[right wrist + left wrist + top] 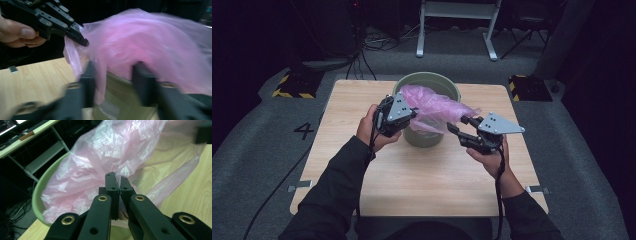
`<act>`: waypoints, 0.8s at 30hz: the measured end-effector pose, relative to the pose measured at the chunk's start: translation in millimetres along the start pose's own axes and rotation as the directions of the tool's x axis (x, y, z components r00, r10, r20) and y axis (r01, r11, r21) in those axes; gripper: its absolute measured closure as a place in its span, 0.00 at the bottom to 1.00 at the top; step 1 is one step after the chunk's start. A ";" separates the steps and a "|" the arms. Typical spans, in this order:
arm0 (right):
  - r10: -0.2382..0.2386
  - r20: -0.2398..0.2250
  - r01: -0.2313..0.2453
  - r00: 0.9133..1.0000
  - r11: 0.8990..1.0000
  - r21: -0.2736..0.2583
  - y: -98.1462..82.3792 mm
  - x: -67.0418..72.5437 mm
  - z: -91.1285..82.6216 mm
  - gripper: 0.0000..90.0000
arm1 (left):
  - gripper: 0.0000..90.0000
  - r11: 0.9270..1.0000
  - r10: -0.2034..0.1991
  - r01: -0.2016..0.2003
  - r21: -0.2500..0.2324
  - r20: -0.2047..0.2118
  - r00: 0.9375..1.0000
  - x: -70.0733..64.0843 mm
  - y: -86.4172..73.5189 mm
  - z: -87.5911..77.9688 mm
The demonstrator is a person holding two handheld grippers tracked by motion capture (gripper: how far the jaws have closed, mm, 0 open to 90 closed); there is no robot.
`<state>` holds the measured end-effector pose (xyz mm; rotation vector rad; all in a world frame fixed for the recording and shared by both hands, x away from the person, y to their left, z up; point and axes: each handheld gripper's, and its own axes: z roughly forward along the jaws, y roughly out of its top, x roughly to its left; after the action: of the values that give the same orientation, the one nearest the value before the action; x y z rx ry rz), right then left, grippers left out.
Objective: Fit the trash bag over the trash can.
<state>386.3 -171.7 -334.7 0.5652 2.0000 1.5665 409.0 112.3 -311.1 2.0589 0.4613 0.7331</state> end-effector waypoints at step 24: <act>0.004 -0.028 -0.002 1.000 0.999 0.044 -11.6 -1.2 2.1 1.00 | 0.30 0.989 -0.042 0.052 -0.136 0.081 0.996 -19.6 -0.1 -36.6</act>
<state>388.6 -173.7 -346.2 0.5668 2.0600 1.5432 370.3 123.8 -301.4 1.9327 0.4024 0.6368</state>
